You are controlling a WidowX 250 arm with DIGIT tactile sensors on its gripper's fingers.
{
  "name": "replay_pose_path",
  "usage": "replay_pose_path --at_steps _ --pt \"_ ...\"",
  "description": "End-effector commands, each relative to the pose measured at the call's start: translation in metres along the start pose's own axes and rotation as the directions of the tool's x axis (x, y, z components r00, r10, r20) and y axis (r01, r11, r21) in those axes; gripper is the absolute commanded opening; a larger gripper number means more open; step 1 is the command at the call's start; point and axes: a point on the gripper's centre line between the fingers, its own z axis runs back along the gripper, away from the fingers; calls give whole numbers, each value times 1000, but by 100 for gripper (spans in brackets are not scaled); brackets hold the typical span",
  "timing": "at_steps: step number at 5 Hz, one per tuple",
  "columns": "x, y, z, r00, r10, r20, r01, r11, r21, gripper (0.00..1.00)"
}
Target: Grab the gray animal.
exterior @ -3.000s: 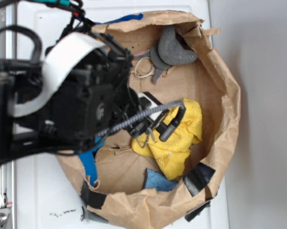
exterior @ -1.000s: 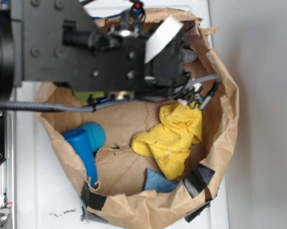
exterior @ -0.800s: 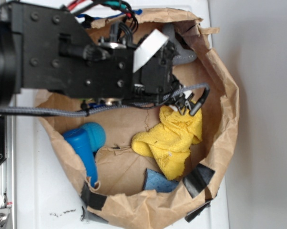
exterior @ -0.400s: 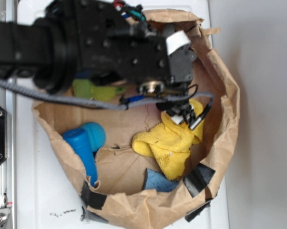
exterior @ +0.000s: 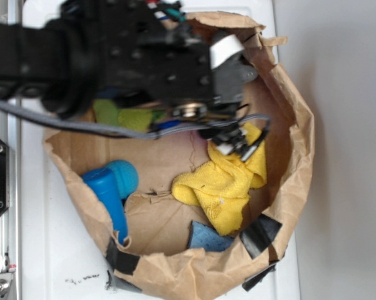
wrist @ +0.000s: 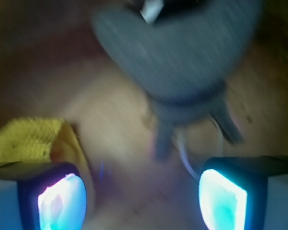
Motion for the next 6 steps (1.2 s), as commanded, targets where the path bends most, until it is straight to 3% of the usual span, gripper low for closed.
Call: replay_pose_path --at_steps 1,4,6 --pt "17 16 15 995 34 98 -35 999 0 100" --pt "49 10 15 989 95 117 -96 995 4 100" --pt "54 11 15 971 120 206 -123 992 1 100"
